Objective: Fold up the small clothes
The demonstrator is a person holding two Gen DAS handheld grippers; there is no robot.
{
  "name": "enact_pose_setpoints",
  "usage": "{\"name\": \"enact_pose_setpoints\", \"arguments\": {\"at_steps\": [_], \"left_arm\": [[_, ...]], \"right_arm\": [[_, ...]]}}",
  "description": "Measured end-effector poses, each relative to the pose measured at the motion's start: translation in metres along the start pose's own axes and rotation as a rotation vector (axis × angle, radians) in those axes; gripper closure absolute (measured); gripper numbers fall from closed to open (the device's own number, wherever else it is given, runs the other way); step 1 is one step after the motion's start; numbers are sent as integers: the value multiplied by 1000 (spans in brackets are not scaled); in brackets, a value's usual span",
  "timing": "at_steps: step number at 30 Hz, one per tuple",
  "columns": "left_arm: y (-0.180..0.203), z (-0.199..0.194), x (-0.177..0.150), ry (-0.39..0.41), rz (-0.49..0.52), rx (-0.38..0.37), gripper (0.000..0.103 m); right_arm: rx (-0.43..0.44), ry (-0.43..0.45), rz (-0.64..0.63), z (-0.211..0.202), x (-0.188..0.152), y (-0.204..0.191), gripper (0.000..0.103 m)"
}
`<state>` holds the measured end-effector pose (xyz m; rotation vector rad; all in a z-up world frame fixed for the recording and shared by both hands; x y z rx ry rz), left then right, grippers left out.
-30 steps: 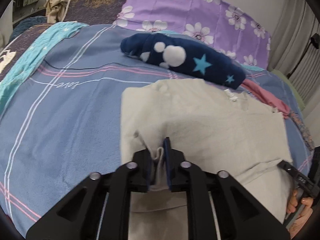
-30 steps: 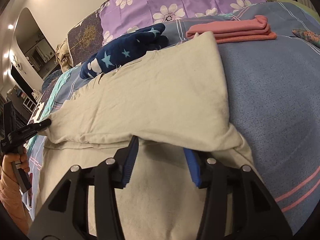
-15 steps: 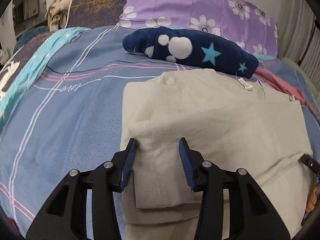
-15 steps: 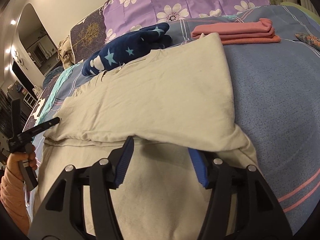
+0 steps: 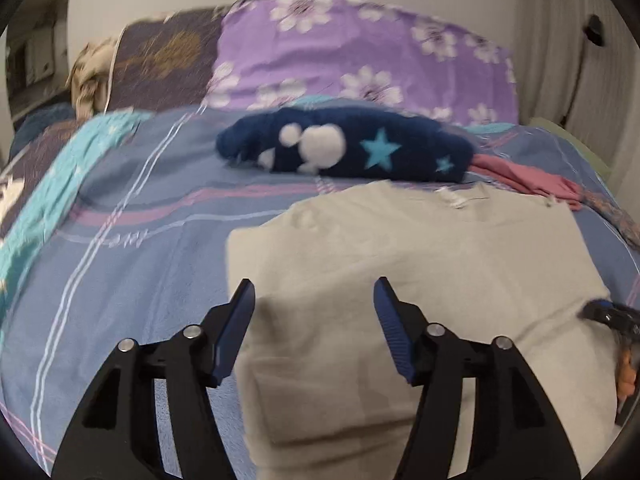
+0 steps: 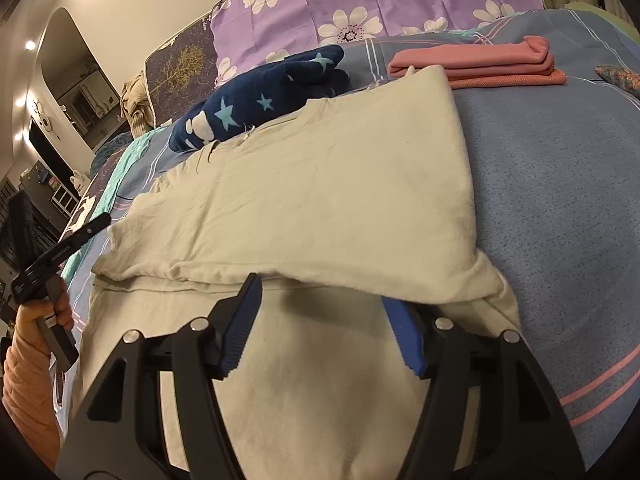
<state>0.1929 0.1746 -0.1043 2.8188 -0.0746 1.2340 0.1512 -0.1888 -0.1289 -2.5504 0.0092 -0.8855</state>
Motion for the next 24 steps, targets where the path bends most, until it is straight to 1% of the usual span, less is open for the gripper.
{"name": "enact_pose_setpoints", "arguments": {"at_steps": [2, 3, 4, 5, 8, 10, 12, 13, 14, 15, 16, 17, 19, 20, 21, 22, 23, 24], "left_arm": [[-7, 14, -1, -45, -10, 0, 43], [-6, 19, -2, -64, 2, -13, 50], [-4, 20, -2, -69, 20, -24, 78], [1, 17, -2, -58, 46, -37, 85], [27, -11, -1, 69, 147, -42, 86], [48, -33, -2, 157, 243, -42, 86], [64, -43, -5, 197, 328, -33, 86], [72, -45, -8, 210, 388, -11, 86], [76, -44, -11, 212, 431, 13, 86], [78, -38, -14, 199, 469, 60, 85], [75, -29, -15, 181, 488, 125, 82], [68, -18, -18, 153, 508, 218, 76], [47, 6, -26, 72, 545, 427, 73], [37, 11, -29, 39, 533, 470, 73], [26, 11, -32, 19, 486, 469, 73], [21, 7, -32, 24, 444, 443, 72], [19, 0, -32, 41, 401, 409, 68], [18, -7, -32, 58, 375, 385, 67]], "right_arm": [[1, 0, 1, 0, 0, 0, 40], [2, 0, 2, 0, 0, 0, 40], [3, 0, 2, 0, 0, 0, 40], [5, 0, 3, 0, 1, 0, 40], [12, -1, 6, 0, 1, 1, 39], [13, -1, 5, 0, 1, 1, 38], [13, -1, 4, 0, 0, 1, 38], [14, -1, 4, 0, 0, 1, 38], [14, -1, 5, 0, 0, 1, 38], [16, 0, 6, 0, 0, 1, 38], [18, 0, 7, -1, 0, 1, 38], [20, 0, 8, 0, 0, 1, 38], [21, 1, 9, -1, 0, 1, 38], [23, 1, 10, -1, 0, 1, 38], [24, 1, 10, -1, 0, 1, 38], [25, 1, 11, -1, 0, 2, 37], [27, 0, 12, 0, 0, 2, 37], [27, -1, 11, 0, -1, 1, 37]]}}
Point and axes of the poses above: each gripper's, at about its wrist camera, not at the fingertips, and z roughly the way its jaws point, y to its right, x to its top, the point moved 2 cm from there along z, roughly the way its jaws point, and after that the axes turned 3 degrees about z, right-handed, at the moved point
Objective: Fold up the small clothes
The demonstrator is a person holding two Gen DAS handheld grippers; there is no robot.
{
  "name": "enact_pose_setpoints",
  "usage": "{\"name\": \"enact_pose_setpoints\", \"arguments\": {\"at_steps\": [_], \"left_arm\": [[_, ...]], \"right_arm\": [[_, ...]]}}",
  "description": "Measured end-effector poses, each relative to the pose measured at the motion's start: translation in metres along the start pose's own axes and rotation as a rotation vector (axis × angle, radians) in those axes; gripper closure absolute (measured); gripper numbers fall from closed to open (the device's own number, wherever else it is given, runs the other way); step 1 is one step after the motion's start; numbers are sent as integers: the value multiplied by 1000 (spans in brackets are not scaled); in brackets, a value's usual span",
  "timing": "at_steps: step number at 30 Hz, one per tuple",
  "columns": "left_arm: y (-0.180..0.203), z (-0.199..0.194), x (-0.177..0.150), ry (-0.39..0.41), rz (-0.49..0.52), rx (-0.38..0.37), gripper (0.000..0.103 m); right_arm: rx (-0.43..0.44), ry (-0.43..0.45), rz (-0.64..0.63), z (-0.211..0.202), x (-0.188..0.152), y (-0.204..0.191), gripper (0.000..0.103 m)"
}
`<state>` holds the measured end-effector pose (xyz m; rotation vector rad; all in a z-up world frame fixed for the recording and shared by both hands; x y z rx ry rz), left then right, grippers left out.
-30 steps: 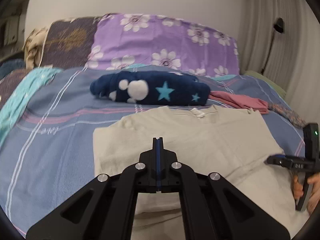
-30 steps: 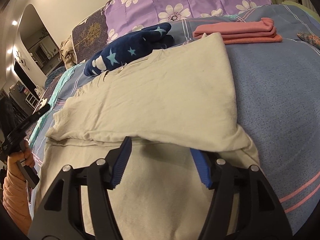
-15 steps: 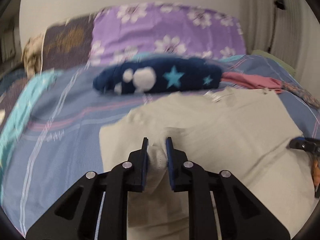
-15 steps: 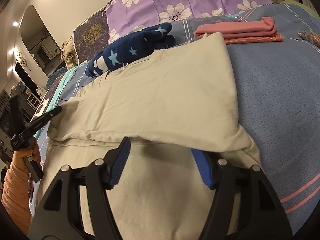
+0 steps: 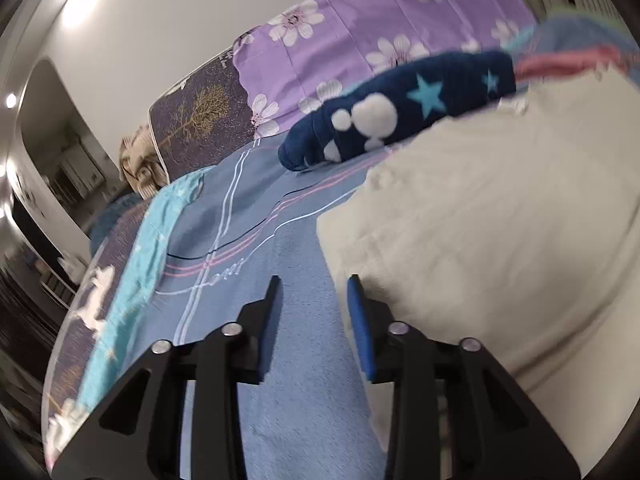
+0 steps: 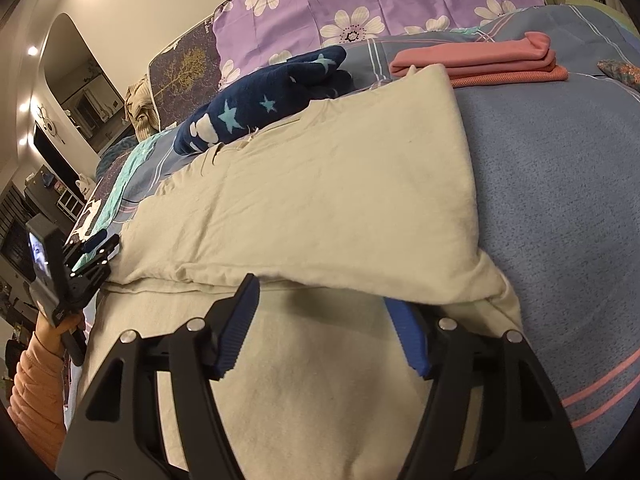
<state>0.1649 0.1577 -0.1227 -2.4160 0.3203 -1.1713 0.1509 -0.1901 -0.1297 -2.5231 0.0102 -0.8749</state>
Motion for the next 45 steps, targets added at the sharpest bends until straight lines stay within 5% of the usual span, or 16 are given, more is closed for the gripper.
{"name": "enact_pose_setpoints", "arguments": {"at_steps": [2, 6, 9, 10, 15, 17, 21, 25, 27, 28, 32, 36, 40, 43, 45], "left_arm": [[-1, -13, 4, 29, -36, -50, 66], [5, -29, 11, 79, -145, -277, 66], [35, -12, 3, -21, -95, -361, 65], [48, -1, -1, -82, -52, -354, 63], [52, 3, -1, -89, -53, -303, 51], [49, 6, -2, -93, -73, -320, 51], [45, 12, -3, -101, -109, -355, 50], [45, 5, -2, -97, -99, -332, 47], [46, 3, -2, -95, -91, -310, 44], [46, 3, -3, -95, -88, -295, 41], [44, 3, -3, -98, -94, -290, 39], [41, 4, -4, -100, -110, -303, 38], [44, 3, -3, -96, -91, -276, 38], [45, 2, -3, -93, -81, -263, 37], [45, 2, -3, -93, -84, -266, 37]], "right_arm": [[-3, 0, -3, 0, 0, -1, 36], [-1, 0, -2, 0, 0, -1, 36], [-4, -1, -3, 1, 0, -1, 36], [-6, -2, -5, 1, 0, -1, 36], [-108, -64, -132, -14, -11, -18, 36], [-42, -85, -127, -29, -14, -21, 38], [6, -25, -73, -48, 5, -20, 70], [-57, 22, -37, -36, 31, -8, 72], [-190, -80, -29, -5, 27, 10, 73], [-177, -91, 2, 2, 21, 19, 76], [-73, -71, 86, -17, 40, 33, 76], [-106, 11, 200, -32, 100, 62, 66], [-130, -74, 293, 3, 152, 92, 57], [-54, -170, 383, 44, 169, 99, 44], [-40, -211, 420, 66, 171, 99, 44]]}}
Point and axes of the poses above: each gripper's, at about its wrist camera, not at the fingertips, and z roughly the way its jaws point, y to its right, x to its top, the point moved 2 cm from there along z, roughly the way its jaws point, and after that the axes turned 3 degrees about z, right-handed, at the moved point
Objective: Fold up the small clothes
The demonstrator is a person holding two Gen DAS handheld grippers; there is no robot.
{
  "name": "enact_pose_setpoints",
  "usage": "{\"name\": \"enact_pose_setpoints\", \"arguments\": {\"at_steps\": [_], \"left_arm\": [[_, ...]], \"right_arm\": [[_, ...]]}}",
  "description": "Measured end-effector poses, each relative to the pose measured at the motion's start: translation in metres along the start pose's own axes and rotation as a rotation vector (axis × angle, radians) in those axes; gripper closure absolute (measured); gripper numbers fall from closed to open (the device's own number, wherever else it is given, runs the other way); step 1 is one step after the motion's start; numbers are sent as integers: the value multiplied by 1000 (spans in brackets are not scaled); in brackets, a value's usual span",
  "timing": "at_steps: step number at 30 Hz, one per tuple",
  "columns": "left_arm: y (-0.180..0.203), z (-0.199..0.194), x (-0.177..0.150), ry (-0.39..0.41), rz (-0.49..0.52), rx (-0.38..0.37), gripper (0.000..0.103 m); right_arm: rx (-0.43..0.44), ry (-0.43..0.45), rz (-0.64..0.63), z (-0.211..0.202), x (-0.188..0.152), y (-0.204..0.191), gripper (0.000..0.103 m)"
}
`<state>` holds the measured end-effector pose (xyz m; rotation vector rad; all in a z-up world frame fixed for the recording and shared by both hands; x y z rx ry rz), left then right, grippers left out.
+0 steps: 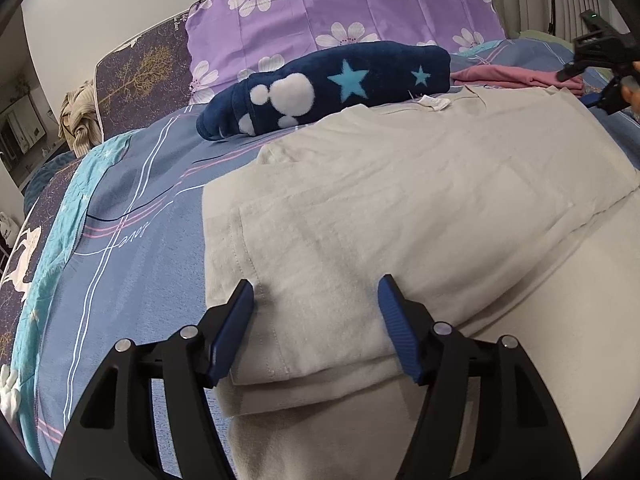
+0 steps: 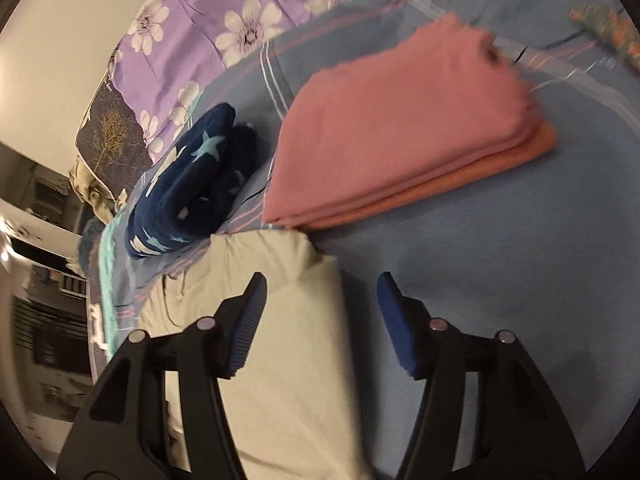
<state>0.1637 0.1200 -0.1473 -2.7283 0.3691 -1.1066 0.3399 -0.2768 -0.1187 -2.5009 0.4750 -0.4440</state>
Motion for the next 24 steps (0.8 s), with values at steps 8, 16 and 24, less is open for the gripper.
{"name": "enact_pose_setpoints", "arguments": {"at_steps": [8, 16, 24], "left_arm": [[-6, 2, 0, -7, -37, -35, 34], [-8, 2, -1, -11, -48, -27, 29], [-17, -5, -2, -5, -84, -38, 24]], "right_arm": [[-534, 287, -275, -9, -24, -41, 98], [-327, 342, -391, -58, -94, -36, 85], [-321, 249, -634, -31, -204, -2, 63]]}}
Point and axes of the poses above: each gripper's, at about its wrist camera, not at the fingertips, and z roughly the way its jaws point, y to its right, x to its top, the point moved 2 cm from there along z, roughly the way its jaws point, and after that the axes turned 3 degrees about z, right-handed, at the moved point
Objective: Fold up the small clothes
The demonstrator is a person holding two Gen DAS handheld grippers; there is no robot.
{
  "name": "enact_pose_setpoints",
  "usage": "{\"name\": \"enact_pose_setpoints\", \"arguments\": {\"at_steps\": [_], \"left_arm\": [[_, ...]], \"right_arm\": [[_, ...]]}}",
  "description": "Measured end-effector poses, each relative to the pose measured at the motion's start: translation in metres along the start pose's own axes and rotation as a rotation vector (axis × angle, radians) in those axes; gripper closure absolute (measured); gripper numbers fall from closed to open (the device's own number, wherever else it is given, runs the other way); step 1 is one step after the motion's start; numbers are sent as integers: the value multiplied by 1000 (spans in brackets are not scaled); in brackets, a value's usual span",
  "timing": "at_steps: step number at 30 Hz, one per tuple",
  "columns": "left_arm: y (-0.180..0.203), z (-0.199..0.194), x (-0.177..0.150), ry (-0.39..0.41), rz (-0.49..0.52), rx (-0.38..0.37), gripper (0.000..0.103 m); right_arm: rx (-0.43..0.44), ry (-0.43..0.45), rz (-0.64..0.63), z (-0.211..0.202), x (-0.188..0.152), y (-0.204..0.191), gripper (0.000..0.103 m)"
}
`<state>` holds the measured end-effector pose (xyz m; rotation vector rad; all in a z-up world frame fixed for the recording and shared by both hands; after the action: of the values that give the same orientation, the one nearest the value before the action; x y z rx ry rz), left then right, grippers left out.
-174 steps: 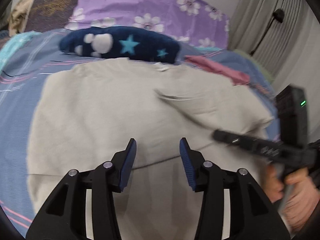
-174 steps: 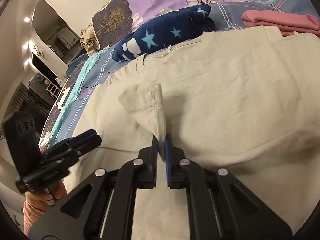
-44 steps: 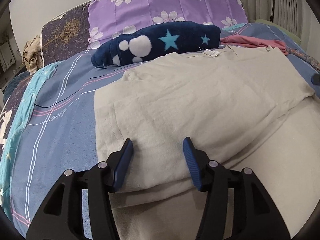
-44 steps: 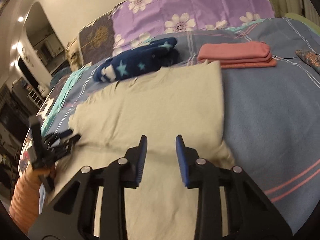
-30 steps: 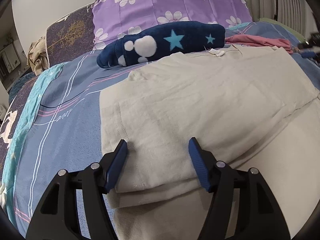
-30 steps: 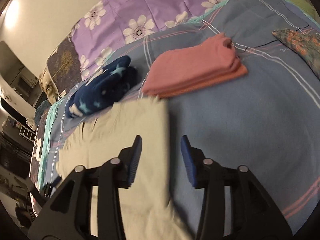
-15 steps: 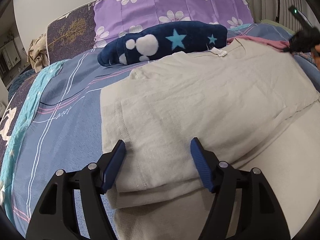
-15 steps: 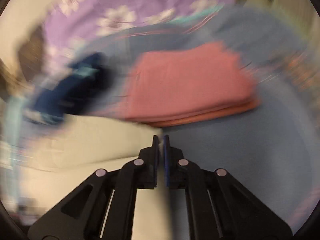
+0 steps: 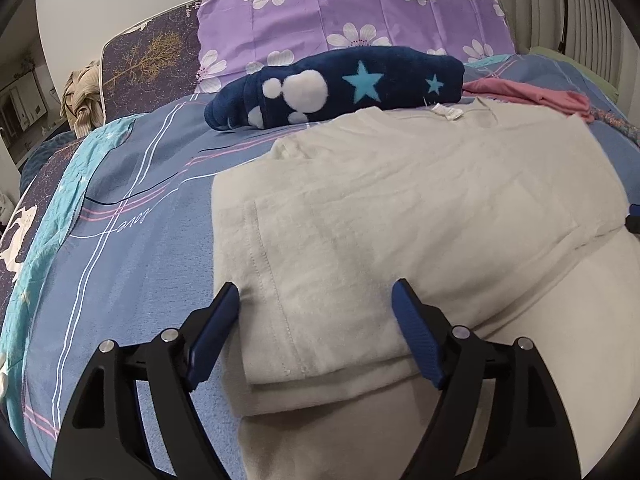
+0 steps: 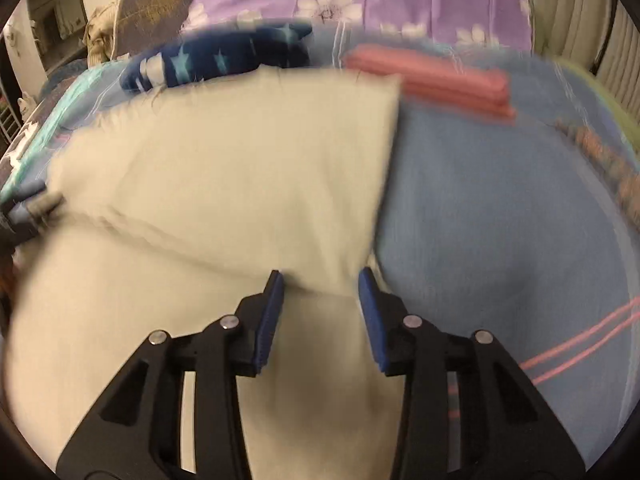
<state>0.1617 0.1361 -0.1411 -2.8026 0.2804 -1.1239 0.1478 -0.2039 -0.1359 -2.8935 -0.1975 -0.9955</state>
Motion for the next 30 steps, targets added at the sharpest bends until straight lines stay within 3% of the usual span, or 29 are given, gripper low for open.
{"name": "enact_pose_setpoints", "arguments": {"at_steps": [4, 9, 13, 16, 21, 24, 30], "left_arm": [[-10, -29, -17, 16, -63, -74, 24], [-17, -86, -74, 15, -47, -156, 23], [-17, -113, -128, -55, -42, -250, 23], [-14, -127, -155, -62, -59, -302, 24], [-5, -156, -187, -26, -120, -413, 27], [5, -169, -202, -6, -116, -441, 28], [10, -194, -225, 5, -153, -536, 40]], "right_arm": [[-28, -47, 14, -9, 0, -2, 57], [95, -3, 72, -65, -30, 21, 58], [185, -46, 179, -93, -74, 48, 72], [223, -73, 241, -108, -113, 61, 73], [323, -63, 322, -147, -164, 72, 73], [361, -70, 343, -165, -188, 77, 73], [461, -90, 381, -188, -218, 82, 73]]}}
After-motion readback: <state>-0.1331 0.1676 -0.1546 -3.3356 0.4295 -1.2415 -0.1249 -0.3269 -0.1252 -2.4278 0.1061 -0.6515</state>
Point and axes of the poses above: each gripper's, at about its wrist camera, not at the fingertips, and z roughly the way its jaws point, y to its right, x to its top, the point moved 2 cm from there along z, roughly the way its jaws point, and after that the axes turned 3 degrees about z, right-handed, at the moved point
